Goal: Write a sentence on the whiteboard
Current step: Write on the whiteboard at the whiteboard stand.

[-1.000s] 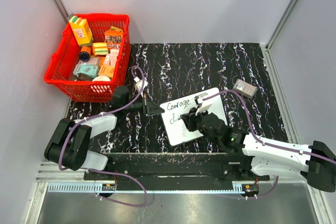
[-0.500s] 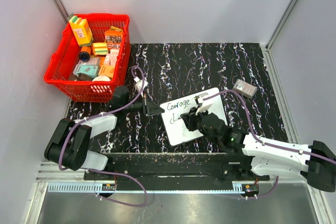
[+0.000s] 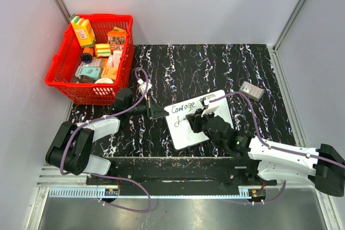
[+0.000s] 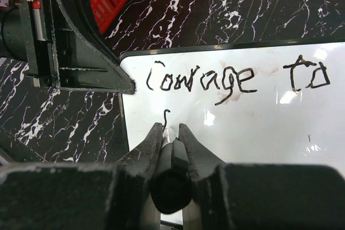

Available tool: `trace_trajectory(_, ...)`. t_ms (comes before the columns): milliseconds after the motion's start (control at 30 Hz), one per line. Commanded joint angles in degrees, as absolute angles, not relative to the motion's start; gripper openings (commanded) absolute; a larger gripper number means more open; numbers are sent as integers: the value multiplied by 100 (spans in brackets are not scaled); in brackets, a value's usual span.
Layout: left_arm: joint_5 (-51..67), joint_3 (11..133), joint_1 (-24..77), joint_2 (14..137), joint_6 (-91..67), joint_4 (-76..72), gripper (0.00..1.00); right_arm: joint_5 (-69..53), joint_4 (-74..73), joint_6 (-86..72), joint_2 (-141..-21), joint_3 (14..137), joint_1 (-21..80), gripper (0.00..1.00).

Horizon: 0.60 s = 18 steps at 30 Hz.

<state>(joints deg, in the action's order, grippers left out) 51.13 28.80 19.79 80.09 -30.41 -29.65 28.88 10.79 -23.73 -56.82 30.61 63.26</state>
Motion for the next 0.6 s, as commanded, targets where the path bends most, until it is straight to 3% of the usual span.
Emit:
trace_trajectory(0,4632,2874,2004,8156,-2162,-2777,0,3366,1178,-2188,-5643,3243,6319,0)
trace_trajectory(567,4632,2874,2004,8174,-2171,-2786,0,3006,870,-2496,-5423,2980,6302,0)
